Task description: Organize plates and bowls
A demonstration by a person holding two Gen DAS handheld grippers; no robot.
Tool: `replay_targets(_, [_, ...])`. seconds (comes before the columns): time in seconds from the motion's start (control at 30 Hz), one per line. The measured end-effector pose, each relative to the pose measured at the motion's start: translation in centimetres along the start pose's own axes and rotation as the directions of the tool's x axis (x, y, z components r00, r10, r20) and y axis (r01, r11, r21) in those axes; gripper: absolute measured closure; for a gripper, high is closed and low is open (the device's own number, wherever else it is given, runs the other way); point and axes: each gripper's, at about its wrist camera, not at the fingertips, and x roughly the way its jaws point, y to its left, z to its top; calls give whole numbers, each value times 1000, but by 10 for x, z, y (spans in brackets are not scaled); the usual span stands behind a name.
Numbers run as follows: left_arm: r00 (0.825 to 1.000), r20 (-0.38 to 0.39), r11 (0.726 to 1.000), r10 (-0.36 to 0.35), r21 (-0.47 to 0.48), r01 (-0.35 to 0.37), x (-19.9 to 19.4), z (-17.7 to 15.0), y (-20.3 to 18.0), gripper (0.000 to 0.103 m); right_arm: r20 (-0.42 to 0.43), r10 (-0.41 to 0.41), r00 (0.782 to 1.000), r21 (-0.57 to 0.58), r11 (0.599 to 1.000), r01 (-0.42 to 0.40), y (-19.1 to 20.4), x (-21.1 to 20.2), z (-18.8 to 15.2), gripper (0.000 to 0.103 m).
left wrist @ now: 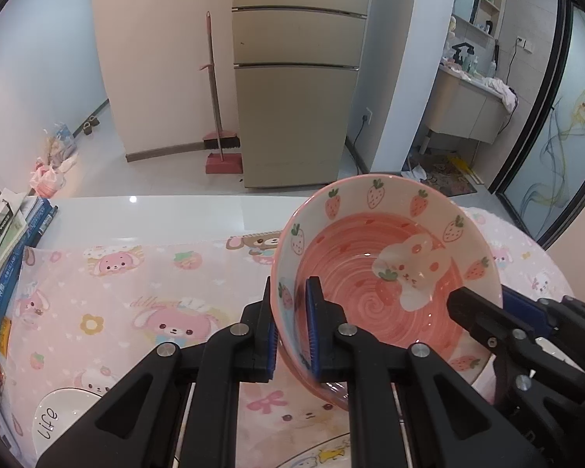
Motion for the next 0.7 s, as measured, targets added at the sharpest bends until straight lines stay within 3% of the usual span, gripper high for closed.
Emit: replay_targets(0.7, [998,-9,997,59,50,-59,15,-7,-10,92,12,-73,997,-68,995,73,11,3,-4,81])
